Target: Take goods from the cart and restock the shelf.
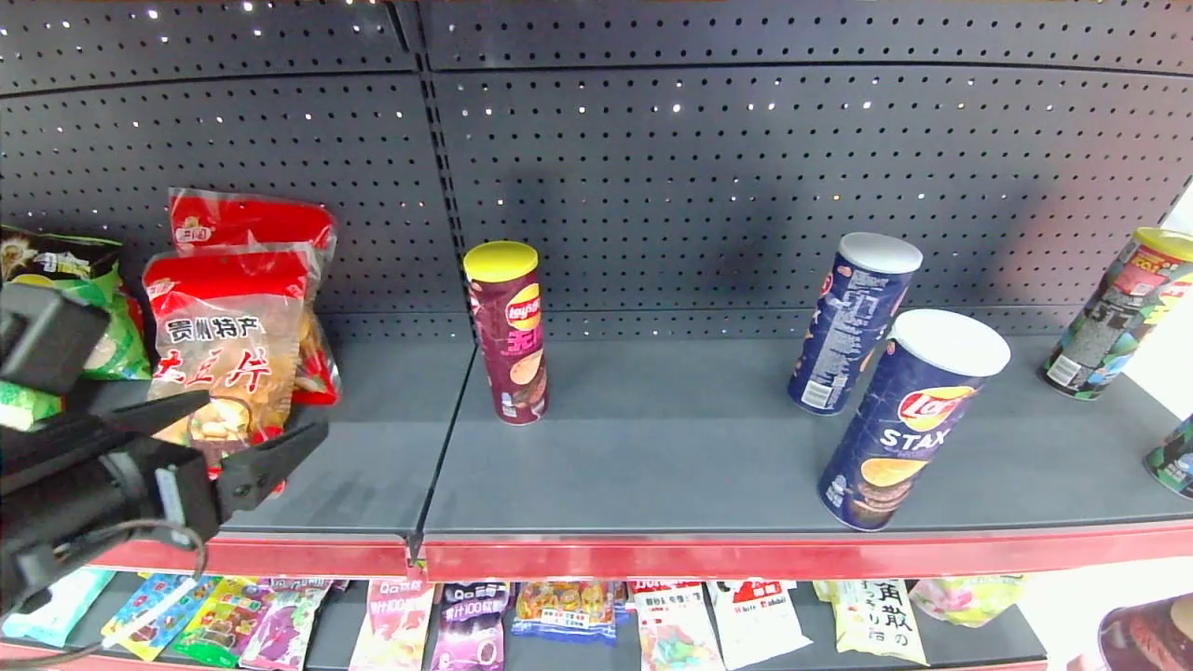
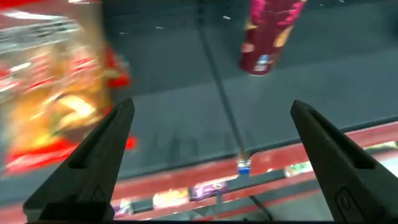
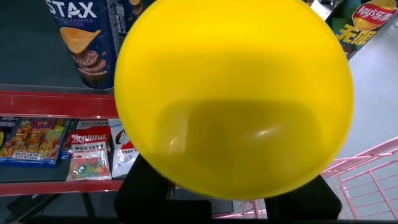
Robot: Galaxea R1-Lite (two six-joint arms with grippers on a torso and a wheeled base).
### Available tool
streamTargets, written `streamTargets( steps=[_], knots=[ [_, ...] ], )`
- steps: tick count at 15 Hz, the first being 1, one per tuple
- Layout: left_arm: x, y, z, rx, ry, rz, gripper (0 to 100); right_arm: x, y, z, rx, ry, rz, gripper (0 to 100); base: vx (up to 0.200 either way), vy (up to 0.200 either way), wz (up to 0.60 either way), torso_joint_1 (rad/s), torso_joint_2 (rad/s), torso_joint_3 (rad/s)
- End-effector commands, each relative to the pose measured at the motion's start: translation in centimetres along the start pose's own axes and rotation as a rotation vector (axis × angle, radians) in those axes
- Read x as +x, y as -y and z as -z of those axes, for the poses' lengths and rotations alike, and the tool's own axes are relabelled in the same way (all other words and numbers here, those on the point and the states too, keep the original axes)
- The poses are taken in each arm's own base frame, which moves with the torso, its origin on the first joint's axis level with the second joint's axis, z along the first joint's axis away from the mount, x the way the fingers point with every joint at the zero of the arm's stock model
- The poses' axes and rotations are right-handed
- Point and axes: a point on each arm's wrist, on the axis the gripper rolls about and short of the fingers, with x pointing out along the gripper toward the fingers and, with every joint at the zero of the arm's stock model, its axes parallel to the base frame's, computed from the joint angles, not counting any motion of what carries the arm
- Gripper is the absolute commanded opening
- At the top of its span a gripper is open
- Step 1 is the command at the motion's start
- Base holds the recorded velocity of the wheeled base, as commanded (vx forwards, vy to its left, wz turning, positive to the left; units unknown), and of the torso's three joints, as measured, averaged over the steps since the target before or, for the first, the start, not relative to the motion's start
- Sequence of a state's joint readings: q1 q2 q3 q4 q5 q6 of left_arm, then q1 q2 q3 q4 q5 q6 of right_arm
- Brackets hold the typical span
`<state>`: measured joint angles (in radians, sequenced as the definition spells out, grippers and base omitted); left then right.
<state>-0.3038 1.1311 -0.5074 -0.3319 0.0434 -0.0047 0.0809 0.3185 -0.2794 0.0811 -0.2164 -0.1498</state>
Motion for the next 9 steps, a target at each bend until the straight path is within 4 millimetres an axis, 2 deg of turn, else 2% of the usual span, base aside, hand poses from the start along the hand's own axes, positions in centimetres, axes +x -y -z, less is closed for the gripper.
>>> streamTargets(
  steps=[1,5,7,9],
  knots=[
    [5.9,-0.3,-0.5,0.02,-0.103,0.082,100,0.1,0.0,0.0,-0.002,-0.005,-0.004,0,0.0,0.0,0.0,0.0,0.0,0.0],
    [11.2,-2.5,-1.5,0.153,-0.089,0.246,100,0.5,-0.1,-0.1,-0.008,-0.03,-0.008,0,0.0,0.0,0.0,0.0,0.0,0.0],
    [12.7,-2.4,-2.2,0.159,-0.066,0.279,100,0.5,-0.1,0.0,-0.009,-0.036,-0.008,0,0.0,0.0,0.0,0.0,0.0,0.0],
    [13.3,-2.4,-2.7,0.156,-0.049,0.325,100,0.6,-0.1,-0.1,-0.01,-0.044,-0.007,0,0.0,0.0,0.0,0.0,0.0,0.0]
  ],
)
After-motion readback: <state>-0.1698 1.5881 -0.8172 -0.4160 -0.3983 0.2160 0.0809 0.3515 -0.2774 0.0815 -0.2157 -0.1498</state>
